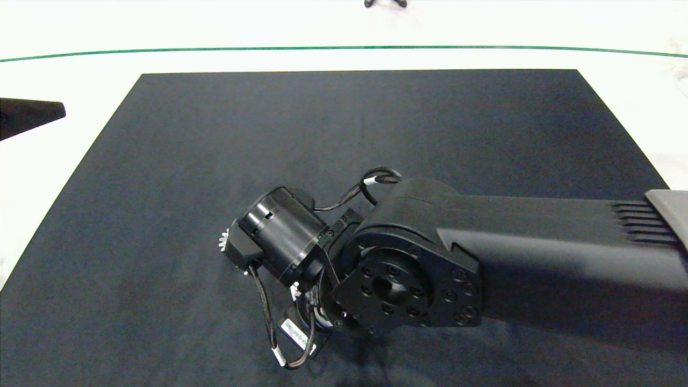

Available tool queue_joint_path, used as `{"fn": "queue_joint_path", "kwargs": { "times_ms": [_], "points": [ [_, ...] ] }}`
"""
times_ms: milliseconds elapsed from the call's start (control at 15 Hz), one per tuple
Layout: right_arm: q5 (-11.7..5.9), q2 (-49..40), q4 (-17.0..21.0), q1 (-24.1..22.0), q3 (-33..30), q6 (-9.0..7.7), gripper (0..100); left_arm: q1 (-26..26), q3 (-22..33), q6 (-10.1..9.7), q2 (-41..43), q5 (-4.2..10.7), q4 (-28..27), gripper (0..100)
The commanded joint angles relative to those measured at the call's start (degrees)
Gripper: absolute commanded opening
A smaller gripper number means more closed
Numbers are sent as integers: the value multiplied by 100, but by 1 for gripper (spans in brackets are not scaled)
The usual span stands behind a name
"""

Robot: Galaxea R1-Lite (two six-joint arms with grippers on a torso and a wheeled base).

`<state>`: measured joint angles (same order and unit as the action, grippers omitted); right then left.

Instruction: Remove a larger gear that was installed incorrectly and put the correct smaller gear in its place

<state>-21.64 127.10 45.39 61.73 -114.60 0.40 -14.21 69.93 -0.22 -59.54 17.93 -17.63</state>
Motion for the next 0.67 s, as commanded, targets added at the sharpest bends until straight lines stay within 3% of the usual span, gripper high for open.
{"fn": "queue_joint_path", "kwargs": {
  "times_ms": [67,667],
  "points": [
    [-16,-71,-109,58,1,4,25,6,-5,-4,12,9,-13,100],
    [-25,-10,-548,-30,1,4,25,6,-14,-4,12,17,-13,100]
  ]
}}
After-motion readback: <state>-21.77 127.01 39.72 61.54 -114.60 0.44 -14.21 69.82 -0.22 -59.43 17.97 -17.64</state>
